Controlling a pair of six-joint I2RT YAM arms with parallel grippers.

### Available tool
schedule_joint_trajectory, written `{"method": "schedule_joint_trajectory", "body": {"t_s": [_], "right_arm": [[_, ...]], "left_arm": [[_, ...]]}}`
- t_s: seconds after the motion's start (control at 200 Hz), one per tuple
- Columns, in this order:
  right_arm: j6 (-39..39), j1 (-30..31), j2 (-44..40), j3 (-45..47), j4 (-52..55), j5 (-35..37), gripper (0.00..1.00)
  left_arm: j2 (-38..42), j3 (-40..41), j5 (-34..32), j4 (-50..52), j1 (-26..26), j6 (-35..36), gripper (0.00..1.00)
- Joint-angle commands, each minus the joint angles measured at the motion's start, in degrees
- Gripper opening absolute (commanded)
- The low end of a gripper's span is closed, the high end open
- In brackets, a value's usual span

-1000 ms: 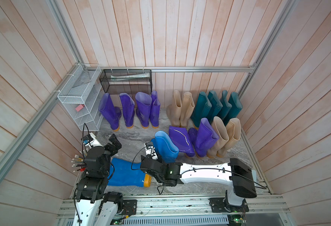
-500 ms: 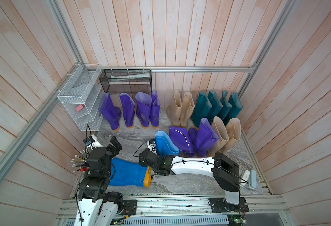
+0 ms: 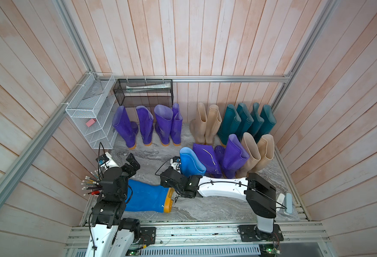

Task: Match and arrange rain boots in pairs
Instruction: Pick up the rain boot at the center of the board.

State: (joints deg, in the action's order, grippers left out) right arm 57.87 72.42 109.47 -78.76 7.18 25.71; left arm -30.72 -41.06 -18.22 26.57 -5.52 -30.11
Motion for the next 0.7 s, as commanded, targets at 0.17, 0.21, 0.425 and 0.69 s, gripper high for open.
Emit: {"method": "schedule_joint_trajectory", "body": {"t_s": [0.17, 0.21, 0.425, 0.69], "right_arm": [[2.01, 0.57, -0.72, 2.22, 6.11, 5.31, 0.82], [2.74, 0.46, -0.38, 1.84, 7.05, 5.38, 0.82], [5.26, -0.29, 1.41, 1.12, 9.04, 5.16, 0.83], [4.29, -1.96, 4.92, -2.31, 8.75, 2.95, 0.83]], "left_arm": [[0.18, 2.66, 2.21, -3.83, 0.25, -1.35, 1.0], [0.12, 2.8, 2.36, -3.97, 0.27, -1.66, 1.0], [-0.01, 2.39, 2.13, -4.11, 0.3, -1.01, 1.0], [-0.19, 3.27, 2.68, -5.12, 0.29, -1.18, 1.0]]}}
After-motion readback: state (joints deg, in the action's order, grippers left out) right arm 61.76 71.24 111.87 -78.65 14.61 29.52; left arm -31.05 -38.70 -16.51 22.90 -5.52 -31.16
